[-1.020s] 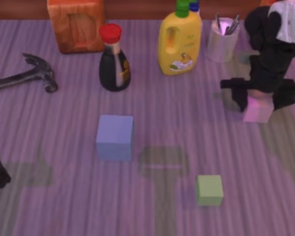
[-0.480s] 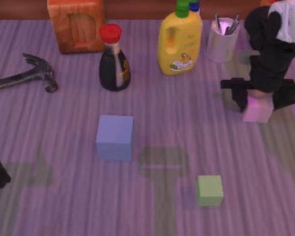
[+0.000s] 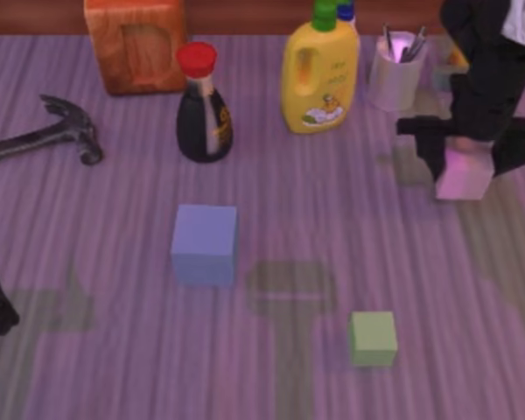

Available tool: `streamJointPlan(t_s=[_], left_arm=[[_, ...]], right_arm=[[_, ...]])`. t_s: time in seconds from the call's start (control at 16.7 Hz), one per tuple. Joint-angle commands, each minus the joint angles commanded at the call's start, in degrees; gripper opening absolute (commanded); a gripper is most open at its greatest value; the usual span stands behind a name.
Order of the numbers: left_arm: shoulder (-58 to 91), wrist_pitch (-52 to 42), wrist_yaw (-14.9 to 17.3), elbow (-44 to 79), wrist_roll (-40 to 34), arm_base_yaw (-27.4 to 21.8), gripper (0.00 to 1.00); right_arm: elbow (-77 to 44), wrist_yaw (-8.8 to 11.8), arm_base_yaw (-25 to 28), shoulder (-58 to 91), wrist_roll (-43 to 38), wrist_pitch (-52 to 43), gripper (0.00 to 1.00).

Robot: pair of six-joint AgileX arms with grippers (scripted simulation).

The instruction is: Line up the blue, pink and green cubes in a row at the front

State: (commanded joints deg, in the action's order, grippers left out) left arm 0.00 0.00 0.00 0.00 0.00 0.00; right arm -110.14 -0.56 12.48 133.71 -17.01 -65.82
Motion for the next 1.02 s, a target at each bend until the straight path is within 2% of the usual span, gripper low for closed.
streamJointPlan(t_s=[0.18,0.48,0.6,0.78,1.02], left_arm=[[0.0,0.0,0.0,0.0,0.0,0.0,1.00],[0.0,0.0,0.0,0.0,0.0,0.0,1.00],[0.0,0.0,0.0,0.0,0.0,0.0,1.00],[0.0,0.0,0.0,0.0,0.0,0.0,1.00],[0.0,0.0,0.0,0.0,0.0,0.0,1.00]], right_arm=[[-3.5,0.0,0.0,-1.4,-0.1,-4.7,0.00],[-3.8,0.0,-0.1,-1.5,-0.3,-5.0,0.00],[-2.4,0.0,1.9,-2.5,-2.3,-4.8,0.00],[2.3,-0.1,9.4,-6.2,-8.8,-3.7,0.00],[11.5,-0.1,25.0,-12.9,-21.3,-1.9,0.00]])
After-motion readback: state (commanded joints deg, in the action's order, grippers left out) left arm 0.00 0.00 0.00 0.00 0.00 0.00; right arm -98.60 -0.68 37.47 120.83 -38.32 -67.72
